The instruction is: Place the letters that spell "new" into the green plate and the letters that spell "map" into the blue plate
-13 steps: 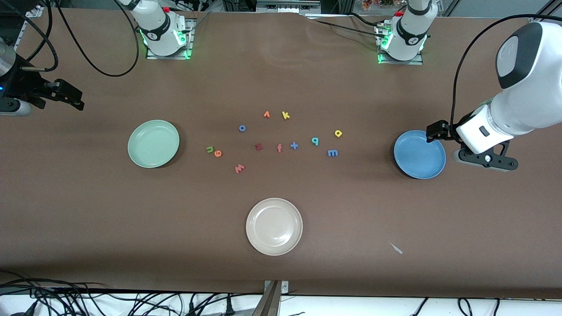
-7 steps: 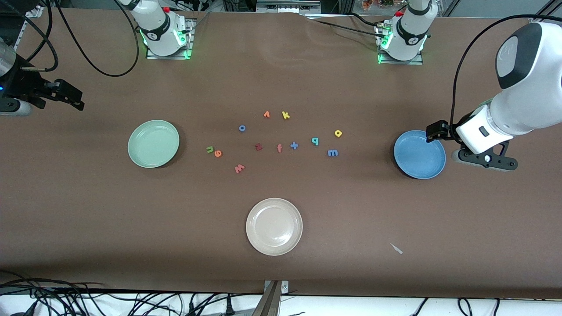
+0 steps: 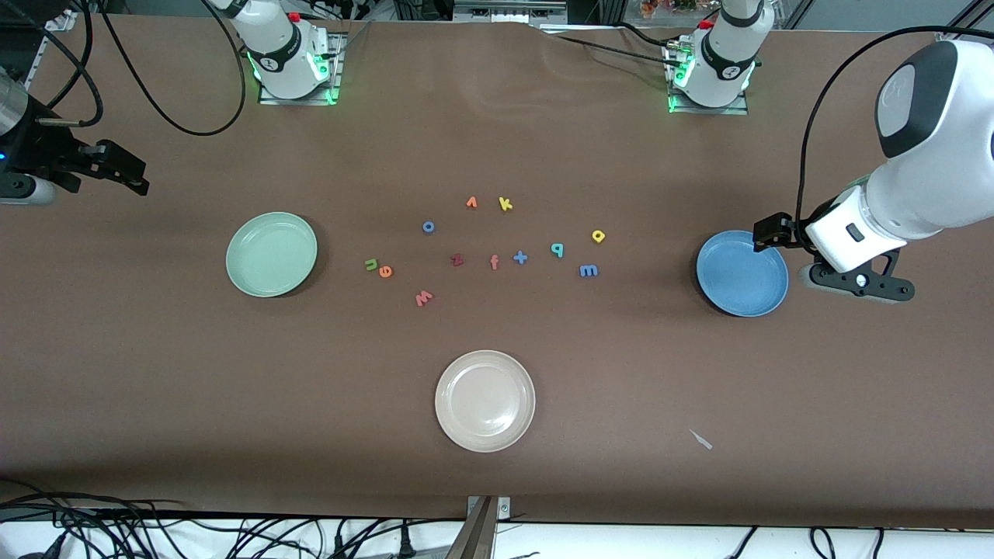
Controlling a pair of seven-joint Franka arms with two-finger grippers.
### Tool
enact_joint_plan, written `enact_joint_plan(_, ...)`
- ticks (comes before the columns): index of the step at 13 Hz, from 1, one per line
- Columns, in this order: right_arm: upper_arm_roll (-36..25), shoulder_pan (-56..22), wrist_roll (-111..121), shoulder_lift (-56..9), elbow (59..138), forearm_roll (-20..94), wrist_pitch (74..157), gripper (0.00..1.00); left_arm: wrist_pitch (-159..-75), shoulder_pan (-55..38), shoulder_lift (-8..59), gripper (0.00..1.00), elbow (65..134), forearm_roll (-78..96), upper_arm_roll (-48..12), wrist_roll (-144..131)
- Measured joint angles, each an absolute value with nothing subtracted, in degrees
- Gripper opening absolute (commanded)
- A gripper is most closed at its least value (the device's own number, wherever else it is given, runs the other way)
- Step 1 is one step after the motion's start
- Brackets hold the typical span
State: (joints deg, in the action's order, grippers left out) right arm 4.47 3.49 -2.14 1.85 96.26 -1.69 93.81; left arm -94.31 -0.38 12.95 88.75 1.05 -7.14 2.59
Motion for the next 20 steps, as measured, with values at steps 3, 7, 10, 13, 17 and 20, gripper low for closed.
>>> enact_joint_plan(3, 4.47, 3.49, -2.14, 1.87, 96.26, -1.69, 92.69, 1.0, -94.31, -0.38, 12.95, 1.0, 88.75, 1.05, -7.14, 2.59)
enact_joint_plan(7, 4.61, 3.41, -2.15, 1.87, 96.26, -1.69, 92.6, 1.0, -94.31, -0.38, 12.95, 1.0, 88.75, 1.05, -7.14, 2.59)
enact_joint_plan(10, 4.61, 3.41, -2.14, 1.87, 96.26, -1.69, 92.57, 1.0, -94.31, -0.39, 12.96, 1.0, 88.76, 1.05, -7.15, 2.59)
enact_joint_plan(13, 4.61, 3.41, -2.14, 1.87, 96.26, -1.69, 92.42, 1.0, -94.31, -0.39, 12.96, 1.0, 88.78, 1.05, -7.16, 2.59)
enact_joint_plan(17, 4.61, 3.41, -2.14, 1.87, 96.26, -1.69, 92.31, 1.0, -94.31, -0.4, 12.96, 1.0, 88.79, 1.05, -7.2, 2.59)
enact_joint_plan(20, 4.61, 3.41, -2.14, 1.87, 96.26, -1.69, 92.27, 1.0, -94.31, -0.4, 12.97, 1.0, 88.79, 1.05, -7.21, 2.59)
